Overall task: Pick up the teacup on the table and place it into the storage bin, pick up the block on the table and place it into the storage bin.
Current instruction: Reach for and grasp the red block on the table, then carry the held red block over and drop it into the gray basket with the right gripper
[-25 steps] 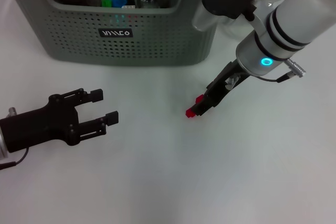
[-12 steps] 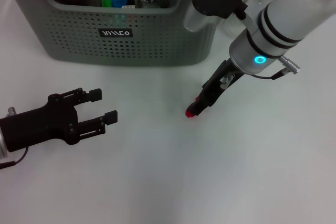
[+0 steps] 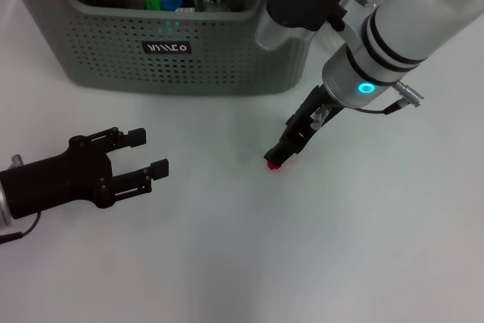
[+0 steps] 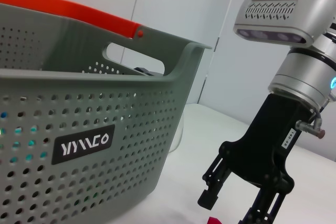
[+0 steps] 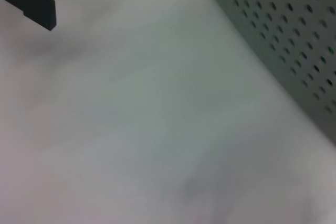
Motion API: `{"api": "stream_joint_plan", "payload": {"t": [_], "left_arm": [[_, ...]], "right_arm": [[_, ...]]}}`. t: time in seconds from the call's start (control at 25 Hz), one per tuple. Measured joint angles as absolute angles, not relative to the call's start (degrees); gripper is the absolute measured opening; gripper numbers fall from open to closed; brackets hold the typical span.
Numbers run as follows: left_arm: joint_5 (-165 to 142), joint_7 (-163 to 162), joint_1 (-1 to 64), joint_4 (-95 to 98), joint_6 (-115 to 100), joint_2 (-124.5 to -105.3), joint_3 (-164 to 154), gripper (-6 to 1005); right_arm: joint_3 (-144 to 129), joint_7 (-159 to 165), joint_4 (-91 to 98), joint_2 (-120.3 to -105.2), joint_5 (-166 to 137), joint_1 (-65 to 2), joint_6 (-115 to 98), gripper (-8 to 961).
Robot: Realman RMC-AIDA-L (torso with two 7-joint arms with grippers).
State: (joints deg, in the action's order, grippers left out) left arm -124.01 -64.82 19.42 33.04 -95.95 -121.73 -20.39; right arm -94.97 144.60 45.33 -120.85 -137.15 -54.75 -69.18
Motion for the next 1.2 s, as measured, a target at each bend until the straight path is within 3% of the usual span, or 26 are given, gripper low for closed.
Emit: {"api": "stream_joint_plan", "payload": {"t": [1.2], "left_arm": [[-124.01, -64.79, 19.32, 32.58, -95.53, -121.71, -20.11, 740]], "right_arm": [[-101.08, 146.11, 44.39, -121.02, -134.08, -52.43, -63.83, 773]]}}
